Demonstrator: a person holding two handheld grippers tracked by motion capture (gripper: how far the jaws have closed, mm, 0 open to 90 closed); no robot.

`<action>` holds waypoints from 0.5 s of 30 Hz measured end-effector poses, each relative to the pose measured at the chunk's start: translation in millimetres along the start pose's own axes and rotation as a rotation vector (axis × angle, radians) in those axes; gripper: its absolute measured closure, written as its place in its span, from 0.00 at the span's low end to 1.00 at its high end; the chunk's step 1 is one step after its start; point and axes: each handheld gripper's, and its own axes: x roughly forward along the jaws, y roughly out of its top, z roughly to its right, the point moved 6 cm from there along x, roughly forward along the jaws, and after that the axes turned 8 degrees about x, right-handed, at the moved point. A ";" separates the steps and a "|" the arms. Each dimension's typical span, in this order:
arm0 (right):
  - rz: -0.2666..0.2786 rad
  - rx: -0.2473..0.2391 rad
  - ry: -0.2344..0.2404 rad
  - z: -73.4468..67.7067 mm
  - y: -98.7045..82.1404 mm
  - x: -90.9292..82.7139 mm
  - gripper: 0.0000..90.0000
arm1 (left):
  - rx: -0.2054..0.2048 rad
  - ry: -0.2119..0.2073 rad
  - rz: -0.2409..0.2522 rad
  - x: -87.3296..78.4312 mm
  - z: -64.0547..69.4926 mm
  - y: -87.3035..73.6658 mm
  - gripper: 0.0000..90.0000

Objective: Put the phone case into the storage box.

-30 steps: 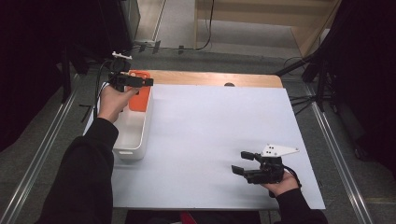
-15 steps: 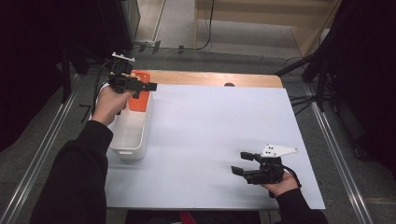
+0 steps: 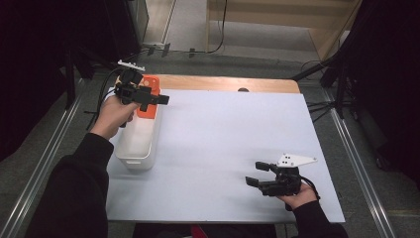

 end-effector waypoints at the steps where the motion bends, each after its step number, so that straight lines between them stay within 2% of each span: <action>1: 0.002 0.001 0.000 -0.2 0.1 -0.1 0.27 | -0.001 -0.019 0.002 -0.2 1.8 -0.7 0.06; 7: -0.005 0.001 0.001 -0.7 -0.5 -0.1 0.27 | 0.010 -0.046 0.000 -0.6 11.2 -6.1 0.06; 10: -0.006 0.002 -0.001 -0.6 -0.7 0.0 0.27 | 0.021 -0.037 -0.026 0.2 15.5 -10.6 0.06; 15: -0.006 0.006 -0.006 -0.1 -0.7 -0.1 0.27 | 0.031 -0.051 -0.023 0.8 22.2 -16.2 0.06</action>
